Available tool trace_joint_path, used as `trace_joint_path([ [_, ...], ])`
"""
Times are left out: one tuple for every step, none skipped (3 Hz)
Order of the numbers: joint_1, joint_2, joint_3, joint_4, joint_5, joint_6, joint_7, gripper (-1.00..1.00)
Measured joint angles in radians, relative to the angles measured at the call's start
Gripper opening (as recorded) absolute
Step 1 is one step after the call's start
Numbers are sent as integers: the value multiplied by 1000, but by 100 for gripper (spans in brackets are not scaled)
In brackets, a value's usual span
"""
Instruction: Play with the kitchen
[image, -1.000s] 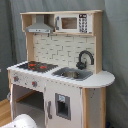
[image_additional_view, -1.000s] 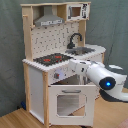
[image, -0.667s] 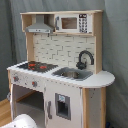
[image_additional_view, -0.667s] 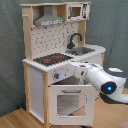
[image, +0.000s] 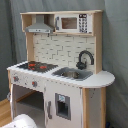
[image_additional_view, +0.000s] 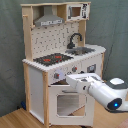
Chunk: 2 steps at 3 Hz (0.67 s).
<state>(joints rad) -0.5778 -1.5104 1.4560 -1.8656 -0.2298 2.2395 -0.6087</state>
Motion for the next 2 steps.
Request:
trace_joint_path([
  [20, 0, 82, -2, -2, 51, 29, 100],
  [30, 9, 139, -18, -2, 127, 63, 100],
])
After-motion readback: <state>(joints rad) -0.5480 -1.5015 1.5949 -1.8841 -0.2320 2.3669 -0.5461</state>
